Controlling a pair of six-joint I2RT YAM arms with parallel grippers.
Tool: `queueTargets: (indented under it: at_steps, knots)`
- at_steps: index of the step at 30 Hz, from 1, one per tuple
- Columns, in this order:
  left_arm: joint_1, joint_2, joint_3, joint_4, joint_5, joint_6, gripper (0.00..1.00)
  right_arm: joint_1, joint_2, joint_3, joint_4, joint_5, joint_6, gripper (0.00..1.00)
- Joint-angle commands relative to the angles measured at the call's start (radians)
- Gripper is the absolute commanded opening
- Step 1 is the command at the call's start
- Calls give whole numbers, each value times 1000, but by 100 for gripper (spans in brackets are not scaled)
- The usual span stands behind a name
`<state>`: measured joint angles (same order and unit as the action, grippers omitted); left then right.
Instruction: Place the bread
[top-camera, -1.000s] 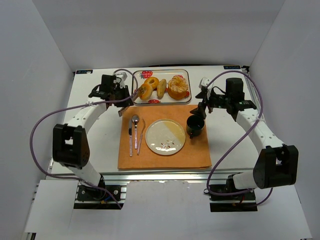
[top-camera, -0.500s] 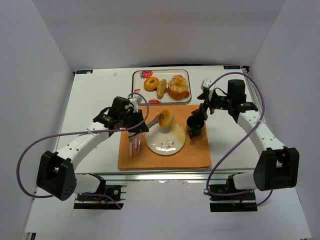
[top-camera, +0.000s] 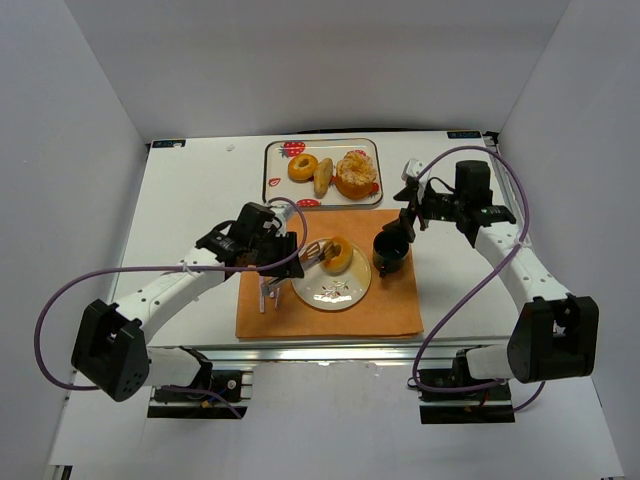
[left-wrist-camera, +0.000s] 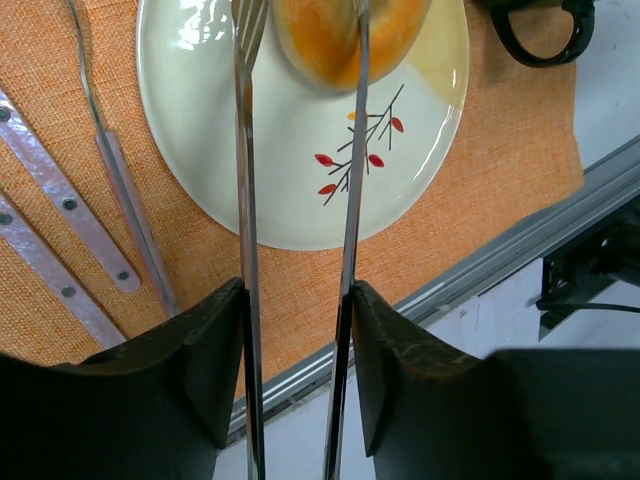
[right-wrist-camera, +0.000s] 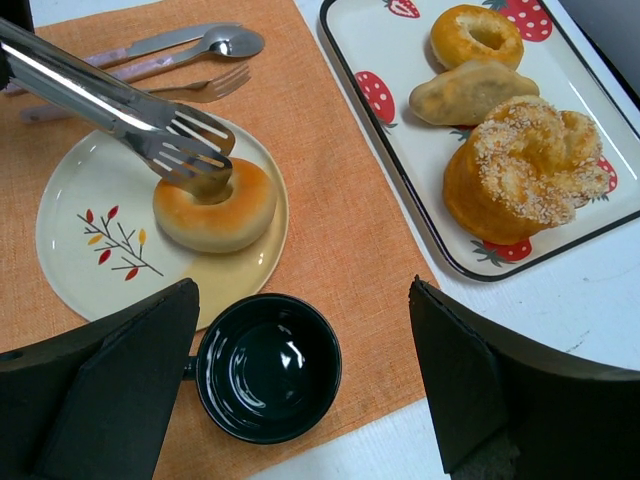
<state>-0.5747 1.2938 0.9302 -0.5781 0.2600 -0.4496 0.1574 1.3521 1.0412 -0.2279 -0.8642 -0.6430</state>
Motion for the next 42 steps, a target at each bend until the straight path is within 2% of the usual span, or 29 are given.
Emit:
queueTargets:
  at_steps: [1,15,19,23,30,31,37,42]
  knots:
    - [-14,-25,45,-11,-19,9,56,-4,-37,-13,22,-24,-7,90]
    - [-16,-83,144,-40,-70,8,57,-4,-48,-24,22,-27,-17,90]
    - [-14,-57,180,-36,-163,34,56,-2,-42,-27,25,-32,-18,89]
    - [28,85,235,64,-206,28,55,-4,-34,-26,30,-42,-15,89]
    - [82,375,516,112,-249,12,55,-4,-30,-26,35,-47,-21,89]
    - [94,396,539,104,-290,11,55,-4,-30,-27,36,-48,-21,89]
    - [116,521,663,61,-338,37,55,-4,-37,-44,56,-48,-12,89]
    - [122,573,685,64,-309,51,56,-4,-34,-50,59,-48,-6,89]
